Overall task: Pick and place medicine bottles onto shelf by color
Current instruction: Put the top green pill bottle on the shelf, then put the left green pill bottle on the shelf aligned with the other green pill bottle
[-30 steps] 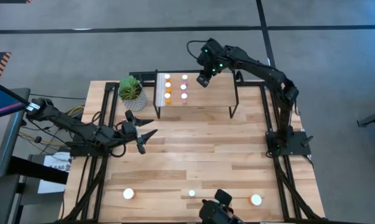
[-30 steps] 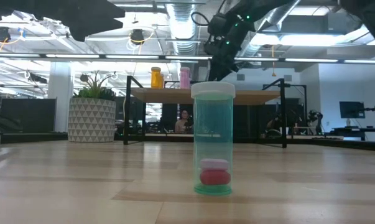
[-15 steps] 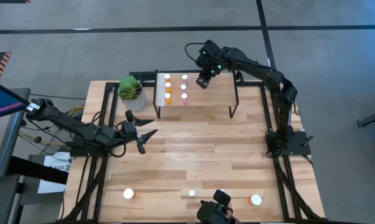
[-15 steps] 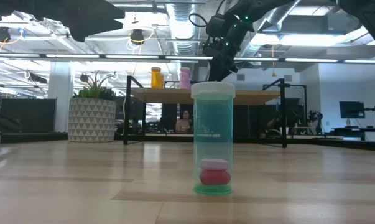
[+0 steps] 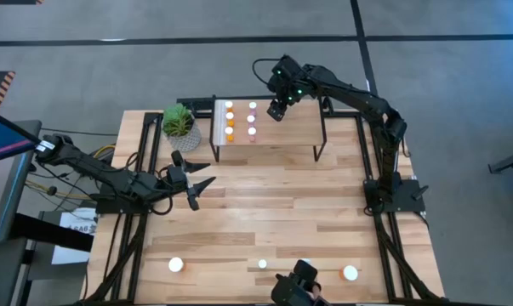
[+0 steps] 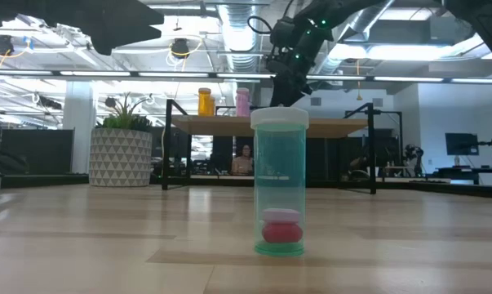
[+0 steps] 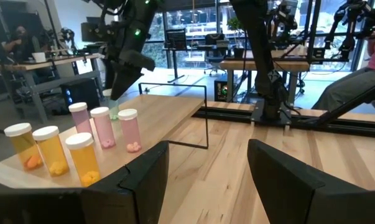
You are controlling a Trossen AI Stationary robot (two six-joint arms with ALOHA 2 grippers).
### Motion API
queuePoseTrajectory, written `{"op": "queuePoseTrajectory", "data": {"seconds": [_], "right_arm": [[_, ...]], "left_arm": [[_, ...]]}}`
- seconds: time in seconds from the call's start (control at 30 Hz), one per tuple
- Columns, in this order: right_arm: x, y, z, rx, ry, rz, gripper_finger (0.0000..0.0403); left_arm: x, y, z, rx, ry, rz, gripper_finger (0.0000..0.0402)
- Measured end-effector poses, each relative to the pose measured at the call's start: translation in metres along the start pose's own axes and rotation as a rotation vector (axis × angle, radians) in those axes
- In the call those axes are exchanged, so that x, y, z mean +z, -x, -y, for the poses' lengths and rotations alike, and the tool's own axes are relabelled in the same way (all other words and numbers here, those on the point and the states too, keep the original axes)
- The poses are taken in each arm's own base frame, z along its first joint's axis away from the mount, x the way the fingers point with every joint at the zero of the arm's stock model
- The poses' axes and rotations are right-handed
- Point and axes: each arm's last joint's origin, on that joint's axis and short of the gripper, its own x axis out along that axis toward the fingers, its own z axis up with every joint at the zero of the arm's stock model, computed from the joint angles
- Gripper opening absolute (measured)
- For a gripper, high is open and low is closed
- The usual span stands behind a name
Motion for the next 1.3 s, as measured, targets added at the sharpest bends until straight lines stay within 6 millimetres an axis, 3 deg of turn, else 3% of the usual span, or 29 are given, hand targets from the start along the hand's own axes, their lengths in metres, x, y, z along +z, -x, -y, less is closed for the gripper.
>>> {"op": "queuePoseTrajectory", "data": {"seconds": [0.3, 0.5, 0.6, 0.73, 0.93, 1.13, 1.3], "right_arm": [[-0.007, 0.051, -0.009, -0.02, -0.039, -0.041, 0.024], [-0.017, 0.097, -0.05, 0.041, -0.015, -0.018, 0.024], [-0.024, 0.118, -0.089, 0.082, 0.038, 0.002, 0.024], [-0.04, 0.136, -0.155, 0.118, 0.169, 0.018, 0.024], [-0.08, 0.149, -0.259, 0.191, 0.367, 0.035, 0.024], [-0.131, 0.137, -0.35, 0.265, 0.478, 0.026, 0.024], [-0.17, 0.111, -0.4, 0.272, 0.504, -0.033, 0.024]], "left_arm": [[0.0, 0.0, 0.0, -0.002, 0.0, 0.0, 0.0208], [0.0, 0.0, 0.0, -0.006, 0.009, 0.001, 0.0208], [0.0, 0.0, 0.0, -0.007, 0.012, 0.002, 0.0208], [0.0, 0.0, 0.0, -0.008, 0.02, 0.002, 0.0208], [0.002, 0.0, 0.001, -0.049, 0.042, 0.017, 0.0208], [0.004, 0.0, 0.002, -0.064, 0.067, 0.028, 0.0208], [0.007, 0.0, 0.003, -0.118, 0.1, 0.057, 0.0208]]}}
